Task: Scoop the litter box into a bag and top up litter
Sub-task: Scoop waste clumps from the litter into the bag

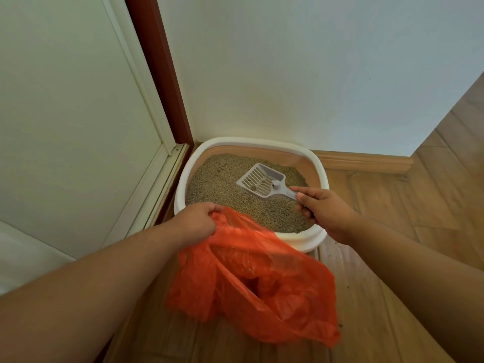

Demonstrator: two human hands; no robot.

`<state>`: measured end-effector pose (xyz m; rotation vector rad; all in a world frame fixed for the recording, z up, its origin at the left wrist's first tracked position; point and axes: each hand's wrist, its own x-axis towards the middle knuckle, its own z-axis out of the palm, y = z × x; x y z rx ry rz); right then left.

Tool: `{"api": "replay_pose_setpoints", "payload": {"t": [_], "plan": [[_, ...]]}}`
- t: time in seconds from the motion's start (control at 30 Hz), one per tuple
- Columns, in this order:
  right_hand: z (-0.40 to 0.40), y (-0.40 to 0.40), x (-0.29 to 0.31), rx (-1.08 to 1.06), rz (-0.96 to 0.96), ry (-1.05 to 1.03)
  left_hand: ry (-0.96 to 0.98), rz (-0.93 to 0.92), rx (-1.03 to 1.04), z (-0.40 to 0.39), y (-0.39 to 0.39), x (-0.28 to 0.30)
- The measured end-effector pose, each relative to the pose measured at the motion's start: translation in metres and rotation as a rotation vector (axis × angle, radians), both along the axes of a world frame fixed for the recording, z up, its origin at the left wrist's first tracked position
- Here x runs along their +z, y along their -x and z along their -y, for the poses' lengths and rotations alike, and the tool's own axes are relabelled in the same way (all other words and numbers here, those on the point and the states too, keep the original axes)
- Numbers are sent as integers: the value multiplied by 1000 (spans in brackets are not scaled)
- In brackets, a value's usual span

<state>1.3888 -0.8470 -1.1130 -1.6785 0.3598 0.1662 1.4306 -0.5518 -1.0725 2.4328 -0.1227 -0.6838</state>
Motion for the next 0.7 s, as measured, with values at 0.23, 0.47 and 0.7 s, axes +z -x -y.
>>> {"api": "replay_pose_setpoints", "payload": {"t": [0.23,0.47,0.7], "plan": [[12,6,18,44,20,34,21,-90,46,1,2,2],[17,14,61,283,102,215,174,-305,143,3,7,19],[4,18,88,609,118,556,302,-387,153,3,8,17]]}}
